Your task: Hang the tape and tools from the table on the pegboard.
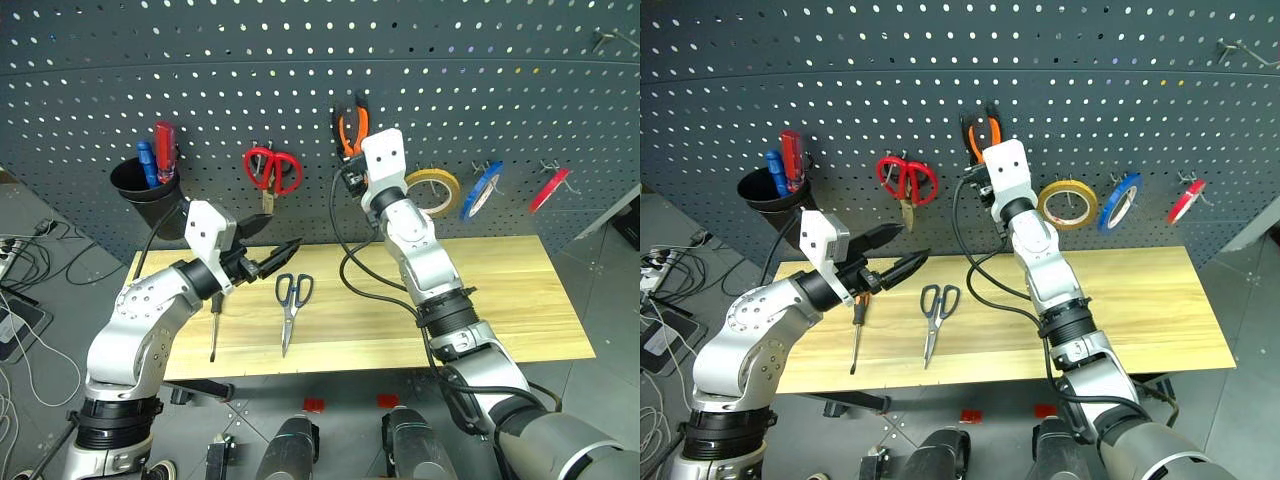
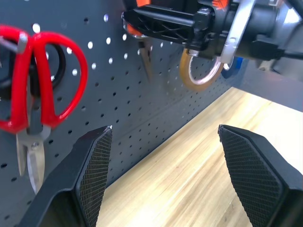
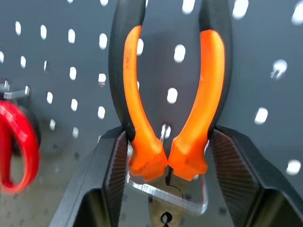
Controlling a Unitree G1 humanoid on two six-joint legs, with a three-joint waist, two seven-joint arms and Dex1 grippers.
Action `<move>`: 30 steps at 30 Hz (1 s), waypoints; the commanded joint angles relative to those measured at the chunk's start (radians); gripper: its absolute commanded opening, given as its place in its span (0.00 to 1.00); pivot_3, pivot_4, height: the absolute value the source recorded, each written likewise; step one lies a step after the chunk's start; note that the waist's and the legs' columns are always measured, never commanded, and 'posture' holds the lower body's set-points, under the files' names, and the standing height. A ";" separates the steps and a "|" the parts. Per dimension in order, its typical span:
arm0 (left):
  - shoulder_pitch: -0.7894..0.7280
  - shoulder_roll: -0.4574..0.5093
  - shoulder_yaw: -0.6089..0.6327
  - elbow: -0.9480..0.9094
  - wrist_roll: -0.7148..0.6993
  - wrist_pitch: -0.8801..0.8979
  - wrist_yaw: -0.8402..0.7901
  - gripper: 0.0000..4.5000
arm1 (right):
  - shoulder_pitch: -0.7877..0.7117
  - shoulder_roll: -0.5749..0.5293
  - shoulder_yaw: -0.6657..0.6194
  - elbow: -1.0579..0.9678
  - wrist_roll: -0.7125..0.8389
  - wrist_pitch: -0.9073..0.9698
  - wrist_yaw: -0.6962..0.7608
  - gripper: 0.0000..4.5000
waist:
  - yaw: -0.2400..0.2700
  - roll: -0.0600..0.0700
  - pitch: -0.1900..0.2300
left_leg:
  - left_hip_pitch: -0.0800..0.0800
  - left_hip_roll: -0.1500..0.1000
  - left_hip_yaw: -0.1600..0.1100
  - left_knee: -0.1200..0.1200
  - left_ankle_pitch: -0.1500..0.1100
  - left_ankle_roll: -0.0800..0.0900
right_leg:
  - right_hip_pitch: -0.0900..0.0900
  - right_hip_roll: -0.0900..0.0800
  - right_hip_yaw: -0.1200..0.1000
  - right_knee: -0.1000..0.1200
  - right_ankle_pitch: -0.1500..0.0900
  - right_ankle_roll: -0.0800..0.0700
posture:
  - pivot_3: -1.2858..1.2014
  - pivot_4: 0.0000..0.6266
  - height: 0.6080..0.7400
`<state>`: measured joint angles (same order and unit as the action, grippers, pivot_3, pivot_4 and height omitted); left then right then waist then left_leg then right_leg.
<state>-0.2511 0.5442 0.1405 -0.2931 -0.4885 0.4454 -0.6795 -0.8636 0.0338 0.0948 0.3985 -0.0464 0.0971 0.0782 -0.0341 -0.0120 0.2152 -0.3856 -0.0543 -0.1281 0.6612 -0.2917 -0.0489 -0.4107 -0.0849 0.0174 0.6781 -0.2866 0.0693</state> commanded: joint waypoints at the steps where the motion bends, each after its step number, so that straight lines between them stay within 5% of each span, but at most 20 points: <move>1: 0.004 -0.016 0.007 -0.006 -0.004 -0.007 0.018 0.84 | 0.009 0.006 -0.017 -0.092 0.054 0.086 0.048 0.90 | 0.000 0.000 0.000 | 0.000 0.000 0.000 0.000 0.000 0.000 | 0.000 0.000 0.000 0.000 0.000 0.000 | 0.55 0.35 1.00; 3: 0.018 -0.027 -0.001 -0.014 -0.005 0.011 0.035 0.87 | 0.024 -0.002 -0.012 -0.133 0.072 0.155 0.079 1.00 | 0.001 0.000 0.000 | 0.000 0.001 0.000 0.000 0.000 0.000 | 0.000 0.000 0.000 0.000 0.000 0.000 | 0.55 0.35 1.00; 6: 0.038 -0.045 -0.022 -0.025 0.009 0.043 0.073 0.99 | 0.065 -0.026 0.001 -0.228 0.107 0.277 0.145 1.00 | 0.001 0.000 0.000 | 0.000 0.001 0.000 0.000 0.000 0.000 | 0.000 -0.001 0.000 0.000 0.000 0.000 | 0.54 0.35 1.00; 18: 0.030 -0.093 -0.176 0.007 0.214 0.489 0.422 0.99 | 0.442 -0.337 0.154 -0.849 0.422 0.823 0.527 1.00 | 0.001 -0.002 0.002 | 0.000 -0.001 -0.002 0.000 -0.002 0.005 | 0.002 -0.001 -0.001 0.000 0.000 0.000 | 0.53 0.38 1.00; 30: -0.033 -0.294 -0.218 0.229 0.311 0.653 0.595 0.99 | 0.489 -0.415 0.220 -0.965 0.544 0.952 0.572 1.00 | 0.006 -0.011 0.007 | 0.000 -0.003 -0.003 0.001 -0.002 0.005 | 0.003 -0.002 -0.003 -0.001 0.000 0.000 | 0.52 0.38 1.00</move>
<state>-0.2698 0.2656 -0.0591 -0.0693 -0.1998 1.0939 -0.0987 -0.3659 -0.3802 0.3068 -0.5106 0.4624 1.0423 0.6324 -0.0284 -0.0233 0.2224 -0.3856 -0.0570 -0.1313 0.6621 -0.2935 -0.0442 -0.4075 -0.0872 0.0146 0.6767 -0.2868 0.0698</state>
